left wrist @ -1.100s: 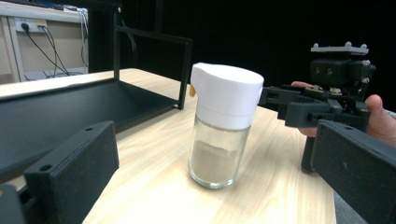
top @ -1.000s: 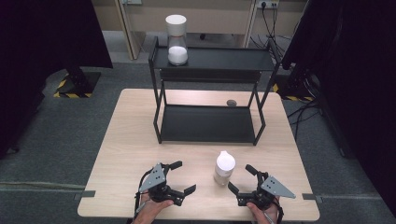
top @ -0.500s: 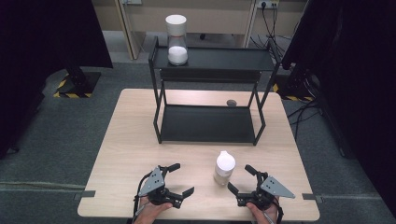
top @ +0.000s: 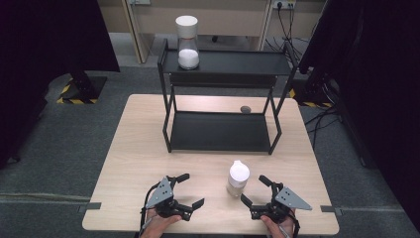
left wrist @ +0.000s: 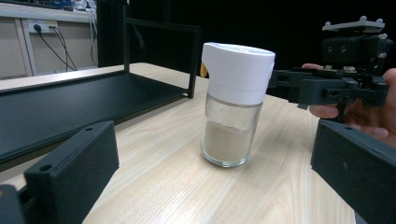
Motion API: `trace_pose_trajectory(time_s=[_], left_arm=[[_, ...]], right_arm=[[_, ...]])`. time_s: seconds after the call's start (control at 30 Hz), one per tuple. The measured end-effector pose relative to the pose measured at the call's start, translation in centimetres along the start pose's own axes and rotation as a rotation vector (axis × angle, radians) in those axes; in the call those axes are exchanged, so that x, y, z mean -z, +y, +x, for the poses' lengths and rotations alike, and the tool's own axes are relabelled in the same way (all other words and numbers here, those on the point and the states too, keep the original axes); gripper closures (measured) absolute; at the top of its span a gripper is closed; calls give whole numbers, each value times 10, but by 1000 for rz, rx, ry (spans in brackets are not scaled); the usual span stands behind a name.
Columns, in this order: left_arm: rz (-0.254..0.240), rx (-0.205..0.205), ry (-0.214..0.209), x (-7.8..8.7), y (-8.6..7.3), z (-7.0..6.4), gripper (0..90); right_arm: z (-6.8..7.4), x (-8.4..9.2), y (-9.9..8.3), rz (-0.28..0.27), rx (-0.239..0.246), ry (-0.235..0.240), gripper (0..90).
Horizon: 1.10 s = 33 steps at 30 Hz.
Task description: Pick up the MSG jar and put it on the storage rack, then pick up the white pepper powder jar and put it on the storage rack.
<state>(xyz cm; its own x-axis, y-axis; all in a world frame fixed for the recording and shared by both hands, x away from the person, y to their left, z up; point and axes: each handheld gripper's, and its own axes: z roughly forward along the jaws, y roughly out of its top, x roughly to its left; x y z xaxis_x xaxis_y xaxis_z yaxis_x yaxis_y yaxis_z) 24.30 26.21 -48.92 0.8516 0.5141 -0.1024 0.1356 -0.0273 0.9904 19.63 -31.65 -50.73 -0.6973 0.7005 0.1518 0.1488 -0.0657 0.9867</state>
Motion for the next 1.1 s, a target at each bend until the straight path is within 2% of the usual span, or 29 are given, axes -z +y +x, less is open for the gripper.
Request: trace_pose_trajectory(time_s=[0.17, 0.63, 1.1], left_arm=[[0, 16, 4, 0, -1, 1, 2], [-3, 7, 6, 2, -1, 0, 2], [-4, 0, 4, 3, -2, -2, 3]], right_arm=[[1, 1, 0, -2, 0, -1, 4], [1, 1, 0, -5, 2, -7, 4], [7, -3, 2, 1, 28, -13, 4]])
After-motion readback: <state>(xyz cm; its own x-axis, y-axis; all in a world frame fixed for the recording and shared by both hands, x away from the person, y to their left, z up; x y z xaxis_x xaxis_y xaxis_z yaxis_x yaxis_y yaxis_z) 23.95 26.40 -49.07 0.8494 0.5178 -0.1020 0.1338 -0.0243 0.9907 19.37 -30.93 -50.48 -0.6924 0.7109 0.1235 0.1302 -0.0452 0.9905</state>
